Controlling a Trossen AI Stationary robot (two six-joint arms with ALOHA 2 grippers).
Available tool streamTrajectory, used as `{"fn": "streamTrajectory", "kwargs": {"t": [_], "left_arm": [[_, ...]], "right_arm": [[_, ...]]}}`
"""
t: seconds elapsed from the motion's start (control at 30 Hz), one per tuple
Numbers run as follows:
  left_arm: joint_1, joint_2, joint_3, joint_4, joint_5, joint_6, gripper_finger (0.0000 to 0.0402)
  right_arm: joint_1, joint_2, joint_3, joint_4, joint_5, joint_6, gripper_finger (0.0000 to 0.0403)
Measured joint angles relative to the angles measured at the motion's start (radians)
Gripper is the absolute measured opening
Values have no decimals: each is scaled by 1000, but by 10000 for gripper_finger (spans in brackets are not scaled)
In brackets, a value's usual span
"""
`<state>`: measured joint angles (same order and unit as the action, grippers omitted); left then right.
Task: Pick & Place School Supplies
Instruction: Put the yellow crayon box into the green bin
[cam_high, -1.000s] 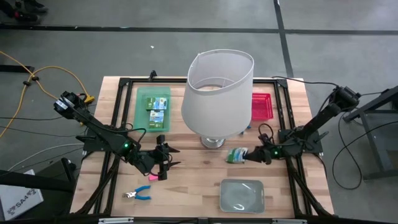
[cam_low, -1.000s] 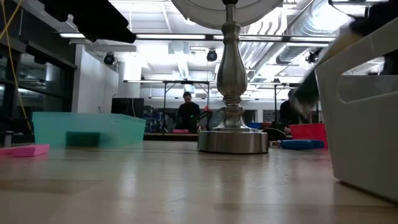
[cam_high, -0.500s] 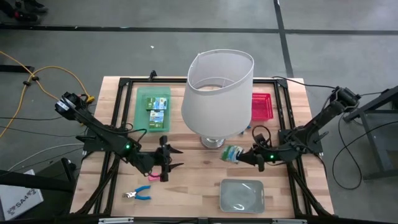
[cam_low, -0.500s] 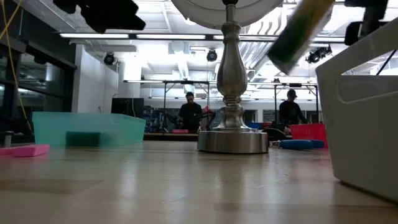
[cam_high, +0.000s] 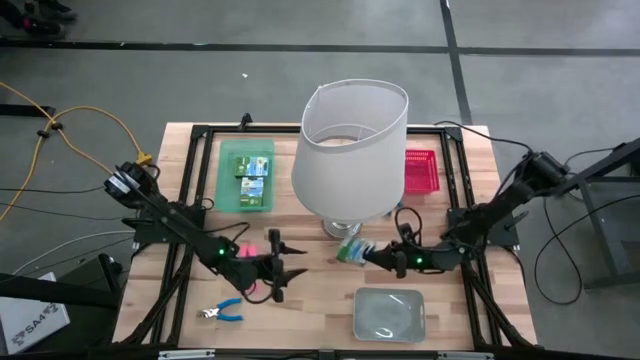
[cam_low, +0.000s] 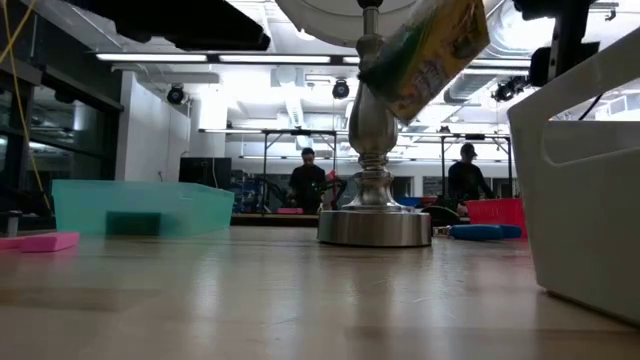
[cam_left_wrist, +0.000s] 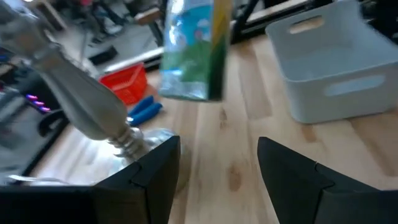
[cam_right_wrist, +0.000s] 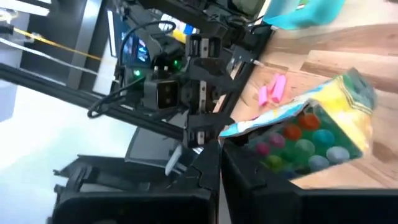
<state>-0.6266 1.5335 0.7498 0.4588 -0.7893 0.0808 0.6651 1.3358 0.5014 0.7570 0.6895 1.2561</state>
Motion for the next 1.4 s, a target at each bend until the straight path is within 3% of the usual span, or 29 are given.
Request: {"fn": "streamTrajectory", "kwargs": {"t": [0.2, 0.33, 0.53, 0.83, 1.1, 1.4], "left_arm": [[-18, 67, 0, 161, -134, 56, 206], [-26, 99, 6, 241, -166, 76, 206], [-34, 130, 51, 248, -203, 91, 206], [-45, 235, 171, 245, -332, 291, 206], [-25, 250, 225, 247, -345, 288, 206], [13, 250, 226, 243, -289, 243, 206]], "right_arm": [[-5, 77, 0, 126, 31, -1, 3], [-20, 93, 26, 125, 40, -23, 3], [-46, 93, 111, 42, 37, -86, 3], [-66, 93, 192, -74, 37, -102, 3], [-66, 93, 195, -93, 45, -101, 3], [-66, 93, 195, -96, 51, -102, 3]]}}
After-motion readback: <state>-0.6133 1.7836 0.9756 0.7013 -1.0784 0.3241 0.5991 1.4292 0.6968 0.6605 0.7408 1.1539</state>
